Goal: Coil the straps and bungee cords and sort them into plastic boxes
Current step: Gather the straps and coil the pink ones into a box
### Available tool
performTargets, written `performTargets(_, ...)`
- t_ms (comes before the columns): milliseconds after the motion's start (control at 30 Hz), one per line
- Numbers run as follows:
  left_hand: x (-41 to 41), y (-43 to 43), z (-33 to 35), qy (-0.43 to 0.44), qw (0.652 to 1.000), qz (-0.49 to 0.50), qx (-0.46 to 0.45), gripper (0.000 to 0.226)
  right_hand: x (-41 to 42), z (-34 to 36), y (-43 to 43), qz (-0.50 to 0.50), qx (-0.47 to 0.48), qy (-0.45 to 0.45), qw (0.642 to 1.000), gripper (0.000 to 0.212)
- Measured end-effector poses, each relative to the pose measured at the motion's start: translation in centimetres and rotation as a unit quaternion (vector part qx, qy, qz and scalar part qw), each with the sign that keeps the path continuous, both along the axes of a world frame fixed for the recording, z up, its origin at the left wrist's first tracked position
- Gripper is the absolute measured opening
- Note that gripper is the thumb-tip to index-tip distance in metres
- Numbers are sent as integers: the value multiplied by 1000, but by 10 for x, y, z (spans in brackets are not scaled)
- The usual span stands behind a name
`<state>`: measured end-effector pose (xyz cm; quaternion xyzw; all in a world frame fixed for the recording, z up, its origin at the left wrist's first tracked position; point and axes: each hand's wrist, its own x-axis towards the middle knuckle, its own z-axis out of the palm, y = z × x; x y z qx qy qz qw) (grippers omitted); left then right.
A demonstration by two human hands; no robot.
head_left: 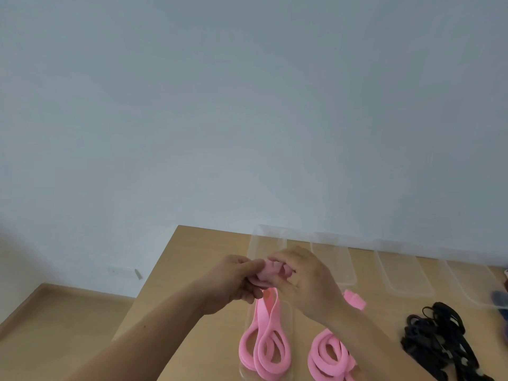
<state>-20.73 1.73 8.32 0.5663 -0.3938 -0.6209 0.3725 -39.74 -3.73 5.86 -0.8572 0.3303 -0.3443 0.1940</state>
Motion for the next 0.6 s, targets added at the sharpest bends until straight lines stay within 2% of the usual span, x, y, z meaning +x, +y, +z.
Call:
performTargets(67, -6, -4, -4, 7, 1000, 19, 13, 33, -6, -6, -6, 34, -93, 32, 995, 26)
performTargets(167, -15, -8, -10, 0, 999, 24, 25, 34, -15, -15, -17, 69, -135, 74, 986, 40)
performTargets(267, -21, -13, -19, -22, 999, 26, 42, 32, -19, -25, -27, 84, -165, 97, 978, 40)
performTargets(367, -22, -20, -29, -24, 998, 28, 52, 28, -15, -37, -34, 102, -161, 93, 977, 31)
performTargets(500, -10, -46, -44, -20, 996, 44, 76, 27, 1, -53, -55, 86, -123, 94, 984, 30)
performTargets(600, 7, -74, -60, -75, 991, 66, 84, 26, 13, -69, -77, 46, -65, 93, 992, 28)
